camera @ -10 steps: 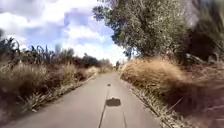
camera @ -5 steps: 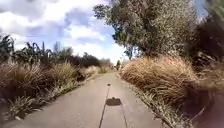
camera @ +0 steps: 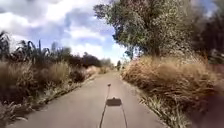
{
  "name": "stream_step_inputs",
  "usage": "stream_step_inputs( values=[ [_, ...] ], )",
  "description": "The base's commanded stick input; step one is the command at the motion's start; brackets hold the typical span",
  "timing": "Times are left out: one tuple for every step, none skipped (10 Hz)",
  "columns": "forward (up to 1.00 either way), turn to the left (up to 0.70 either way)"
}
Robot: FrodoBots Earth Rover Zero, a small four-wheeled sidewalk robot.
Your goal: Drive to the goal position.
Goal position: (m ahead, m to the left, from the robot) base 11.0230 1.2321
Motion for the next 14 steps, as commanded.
stream_step_inputs(
  values=[
    [0.7, 0.0],
    [0.7, 0.0],
    [0.7, 0.0],
    [0.7, 0.0],
    [0.7, 0.0],
    [0.7, 0.0],
    [0.7, 0.0],
    [0.7, 0.0],
    [0.7, 0.0],
    [0.7, 0.0],
    [0.7, 0.0],
    [0.7, 0.0],
    [0.7, 0.0],
    [0.7, 0.0]
  ],
)
